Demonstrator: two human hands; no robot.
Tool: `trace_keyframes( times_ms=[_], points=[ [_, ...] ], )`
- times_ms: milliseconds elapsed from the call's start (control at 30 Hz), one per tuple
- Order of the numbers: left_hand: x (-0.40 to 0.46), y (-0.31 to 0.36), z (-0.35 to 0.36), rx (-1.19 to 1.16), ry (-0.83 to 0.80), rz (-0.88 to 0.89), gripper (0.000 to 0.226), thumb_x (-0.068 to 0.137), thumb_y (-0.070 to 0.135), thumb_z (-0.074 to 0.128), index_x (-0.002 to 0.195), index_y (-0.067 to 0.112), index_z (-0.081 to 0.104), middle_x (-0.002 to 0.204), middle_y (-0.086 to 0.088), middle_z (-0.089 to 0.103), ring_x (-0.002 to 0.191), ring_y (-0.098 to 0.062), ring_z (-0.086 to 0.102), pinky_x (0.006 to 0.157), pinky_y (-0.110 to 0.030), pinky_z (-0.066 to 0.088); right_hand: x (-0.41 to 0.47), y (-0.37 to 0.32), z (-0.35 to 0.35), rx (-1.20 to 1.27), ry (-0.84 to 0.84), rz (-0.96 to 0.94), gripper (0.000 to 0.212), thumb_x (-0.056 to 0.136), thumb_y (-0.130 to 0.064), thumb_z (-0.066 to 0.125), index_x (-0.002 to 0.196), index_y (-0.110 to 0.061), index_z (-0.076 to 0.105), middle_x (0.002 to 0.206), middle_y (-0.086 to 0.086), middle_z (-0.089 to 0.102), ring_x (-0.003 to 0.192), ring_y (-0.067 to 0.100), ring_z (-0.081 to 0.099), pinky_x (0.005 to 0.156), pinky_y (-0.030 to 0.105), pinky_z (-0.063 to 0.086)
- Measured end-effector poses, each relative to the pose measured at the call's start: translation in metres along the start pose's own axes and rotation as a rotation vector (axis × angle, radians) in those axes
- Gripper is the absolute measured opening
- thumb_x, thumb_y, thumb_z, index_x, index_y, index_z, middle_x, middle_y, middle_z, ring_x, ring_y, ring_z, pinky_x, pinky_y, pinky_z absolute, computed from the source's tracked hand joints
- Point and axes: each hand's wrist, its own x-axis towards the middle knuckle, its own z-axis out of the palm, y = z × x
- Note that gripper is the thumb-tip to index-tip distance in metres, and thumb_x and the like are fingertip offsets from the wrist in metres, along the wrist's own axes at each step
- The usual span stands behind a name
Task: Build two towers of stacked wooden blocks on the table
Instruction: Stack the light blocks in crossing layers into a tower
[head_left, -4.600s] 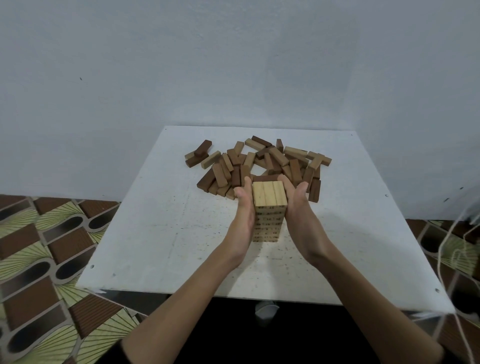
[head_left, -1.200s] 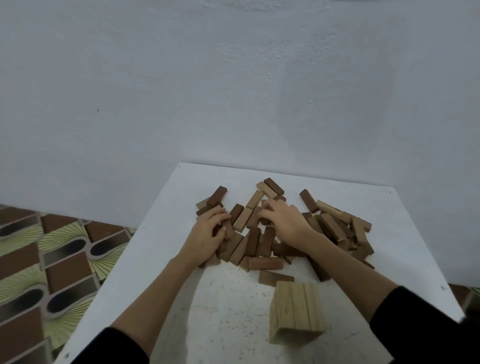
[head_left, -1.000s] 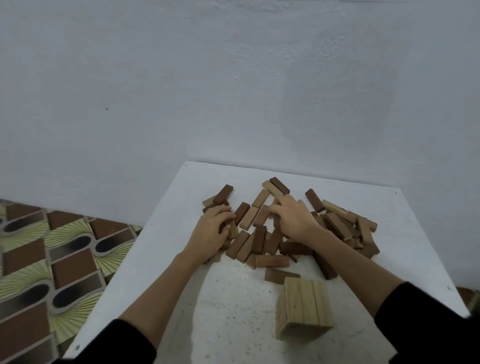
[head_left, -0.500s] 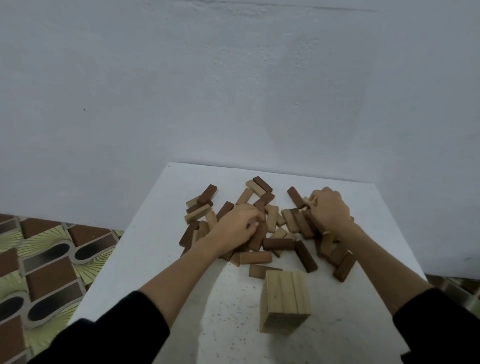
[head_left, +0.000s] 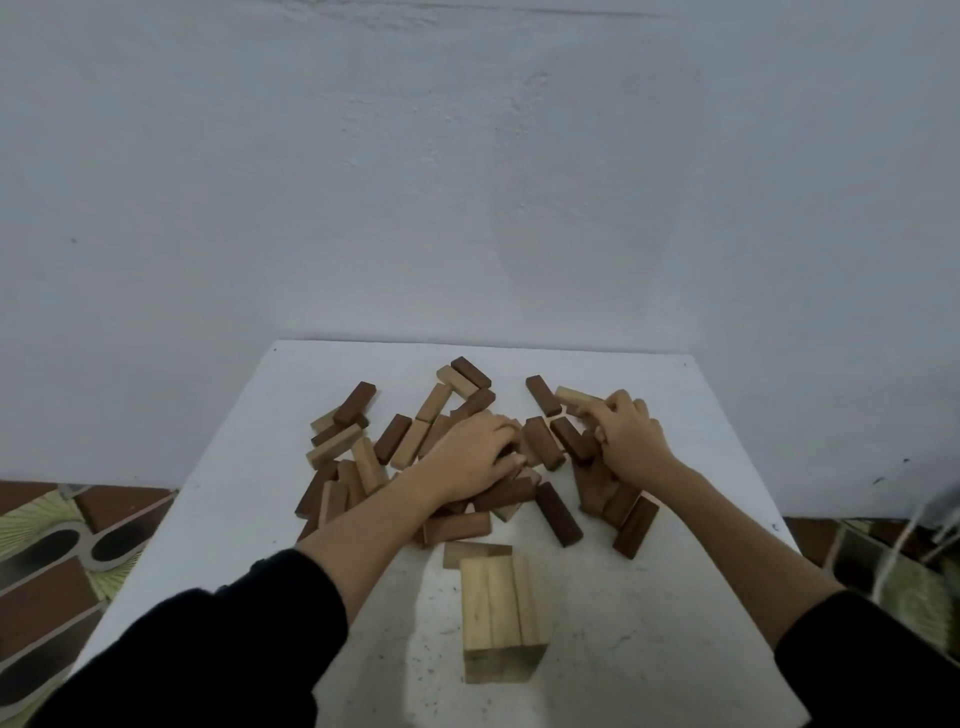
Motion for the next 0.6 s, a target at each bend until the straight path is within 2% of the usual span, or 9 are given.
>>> trace_keyframes(
  times_ms=[167, 267, 367, 433, 500, 567, 600],
  points=[
    [0.008, -0.003, -0.002, -0.003, 0.016, 0.017, 0.027, 0.094, 0.023, 0.052, 0.114, 0.006, 0.059, 0.12, -0.006, 0.057, 0.112, -0.019, 0.048, 0.096, -0.03, 0.037, 0.007, 0.009, 0.003, 0.158, 0.059, 0.019, 0.032, 0.094, -0.01, 0.044, 0.124, -0.009, 0.054, 0.117, 0.017, 0.045, 0.104, 0.031, 0.04, 0.076, 0.035, 0.037],
    [0.027, 0.008, -0.006, -0.053, 0.016, 0.026, 0.026, 0.096, 0.017, 0.048, 0.117, 0.005, 0.057, 0.122, -0.006, 0.056, 0.114, -0.019, 0.047, 0.095, -0.032, 0.039, 0.012, 0.011, 0.0, 0.233, 0.143, 0.052, 0.027, 0.094, -0.01, 0.046, 0.117, -0.009, 0.061, 0.116, 0.017, 0.047, 0.106, 0.032, 0.039, 0.079, 0.039, 0.041],
    [0.05, 0.017, -0.008, -0.101, -0.082, -0.004, 0.03, 0.096, 0.01, 0.045, 0.124, 0.006, 0.055, 0.129, -0.006, 0.054, 0.12, -0.02, 0.046, 0.098, -0.035, 0.039, 0.018, 0.016, -0.011, 0.396, 0.178, 0.098, 0.023, 0.092, -0.008, 0.047, 0.107, -0.009, 0.064, 0.112, 0.012, 0.053, 0.106, 0.027, 0.043, 0.085, 0.039, 0.042],
    [0.062, 0.017, -0.009, -0.109, -0.182, -0.052, 0.031, 0.095, 0.007, 0.044, 0.122, 0.005, 0.057, 0.126, -0.009, 0.055, 0.119, -0.024, 0.048, 0.098, -0.037, 0.04, 0.021, 0.022, -0.02, 0.51, 0.178, 0.175, 0.021, 0.089, -0.005, 0.046, 0.097, -0.011, 0.065, 0.106, 0.01, 0.057, 0.097, 0.022, 0.051, 0.081, 0.035, 0.044],
    [0.071, 0.015, -0.008, -0.092, -0.25, -0.072, 0.03, 0.095, 0.01, 0.047, 0.123, 0.006, 0.057, 0.127, -0.009, 0.053, 0.12, -0.024, 0.046, 0.098, -0.036, 0.039, 0.021, 0.03, -0.024, 0.563, 0.142, 0.225, 0.014, 0.088, -0.008, 0.052, 0.086, -0.015, 0.064, 0.095, 0.004, 0.062, 0.088, 0.021, 0.056, 0.074, 0.032, 0.046],
    [0.076, 0.014, -0.007, -0.089, -0.266, -0.076, 0.031, 0.095, 0.017, 0.051, 0.124, 0.008, 0.057, 0.131, -0.007, 0.048, 0.121, -0.021, 0.043, 0.098, -0.034, 0.039, 0.017, 0.034, -0.024, 0.545, 0.024, 0.19, 0.003, 0.084, -0.019, 0.064, 0.084, -0.018, 0.061, 0.082, -0.007, 0.058, 0.081, 0.015, 0.054, 0.069, 0.027, 0.043],
    [0.078, 0.015, -0.006, -0.098, -0.265, -0.078, 0.031, 0.095, 0.019, 0.053, 0.124, 0.008, 0.057, 0.131, -0.006, 0.047, 0.121, -0.02, 0.043, 0.097, -0.031, 0.039, 0.014, 0.035, -0.022, 0.511, -0.047, 0.159, 0.014, 0.081, -0.024, 0.07, 0.088, -0.019, 0.059, 0.081, -0.009, 0.055, 0.078, 0.013, 0.052, 0.068, 0.026, 0.042]
  ],
)
